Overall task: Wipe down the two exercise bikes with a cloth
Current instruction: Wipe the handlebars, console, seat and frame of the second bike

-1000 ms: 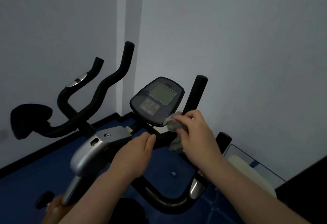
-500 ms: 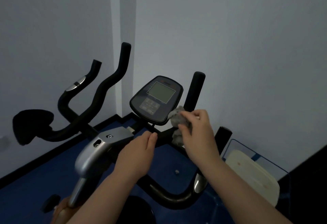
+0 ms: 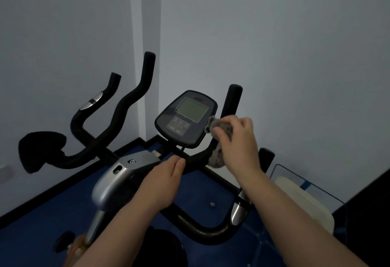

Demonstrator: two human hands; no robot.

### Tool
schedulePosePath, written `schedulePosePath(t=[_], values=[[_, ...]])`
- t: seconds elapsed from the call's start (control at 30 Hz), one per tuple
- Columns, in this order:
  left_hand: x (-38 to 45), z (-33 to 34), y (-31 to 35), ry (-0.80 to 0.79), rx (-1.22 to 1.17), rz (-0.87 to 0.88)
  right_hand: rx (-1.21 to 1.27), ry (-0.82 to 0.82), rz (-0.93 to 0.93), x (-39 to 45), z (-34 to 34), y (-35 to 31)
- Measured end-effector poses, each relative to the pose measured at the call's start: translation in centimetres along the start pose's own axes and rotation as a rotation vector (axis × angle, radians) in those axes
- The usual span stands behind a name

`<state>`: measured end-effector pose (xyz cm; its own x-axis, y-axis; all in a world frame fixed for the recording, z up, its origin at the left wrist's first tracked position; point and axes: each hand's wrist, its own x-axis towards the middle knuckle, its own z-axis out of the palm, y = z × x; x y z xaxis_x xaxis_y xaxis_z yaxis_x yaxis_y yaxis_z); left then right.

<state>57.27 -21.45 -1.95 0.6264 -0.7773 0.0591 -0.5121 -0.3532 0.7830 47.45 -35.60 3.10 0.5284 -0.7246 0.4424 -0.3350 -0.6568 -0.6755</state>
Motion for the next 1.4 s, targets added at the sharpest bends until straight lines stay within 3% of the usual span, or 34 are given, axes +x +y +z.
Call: schedulePosePath(t=[0.13, 0.23, 0.3, 0.43, 0.5, 0.6, 0.67, 0.73, 0.8, 0.9, 0.97, 1.1, 1.27, 1.33, 1.4], values=[[-1.2, -0.2, -1.0, -0.036, 0.021, 0.03, 0.01, -0.149, -0.07, -4.1, 1.7, 0.3], [-3.0, 0.1, -2.1, 0.01, 0.135, 0.092, 0.055, -0.063, 0.028, -1.8, 0.1, 0.6], [-3.4, 0.2, -2.4, 0.042, 0.05, 0.081, 0.044, -0.025, 0.066, -1.8, 0.3, 0.3], [-3.4, -0.1, -2.1, 0.063, -0.059, 0.073, -0.037, -0.293, -0.128, -5.0, 2.6, -0.8], [-3.6, -0.1, -2.1, 0.081, -0.061, 0.062, -0.07, -0.256, -0.127, -3.3, 1.7, -0.6], [-4.3, -0.4, -2.3, 0.179, -0.013, 0.033, -0.1, -0.054, -0.061, -2.3, 0.9, -0.4], [-4.8, -0.7, -2.5, 0.252, 0.022, 0.027, -0.124, -0.089, -0.162, -4.3, 2.3, -1.0], [-5.3, -1.0, -2.5, 0.281, 0.032, -0.003, -0.096, -0.225, -0.279, -5.6, 3.3, -1.4], [-5.6, -1.2, -2.3, 0.28, 0.055, -0.035, -0.071, -0.29, -0.293, -4.4, 2.6, -1.3], [-6.4, -1.0, -2.1, 0.311, 0.116, -0.082, -0.014, -0.151, -0.21, -2.3, 1.4, -0.7], [-7.1, -0.5, -2.0, 0.365, 0.146, -0.114, -0.083, -0.172, -0.254, -3.7, 2.3, -1.1], [-8.5, 0.7, -1.8, 0.441, 0.258, -0.152, -0.015, -0.477, -0.435, -5.9, 3.9, -1.8], [-10.2, 2.5, -1.7, 0.664, 0.142, -0.365, -0.032, -0.246, -0.281, -2.0, 2.8, -0.9], [-10.7, 3.2, -1.5, 0.763, 0.061, -0.407, -0.079, -0.323, -0.389, -4.0, 3.5, -1.0], [-10.9, 3.6, -1.3, 0.827, 0.059, -0.399, -0.029, -0.506, -0.498, -5.7, 4.2, -1.0]])
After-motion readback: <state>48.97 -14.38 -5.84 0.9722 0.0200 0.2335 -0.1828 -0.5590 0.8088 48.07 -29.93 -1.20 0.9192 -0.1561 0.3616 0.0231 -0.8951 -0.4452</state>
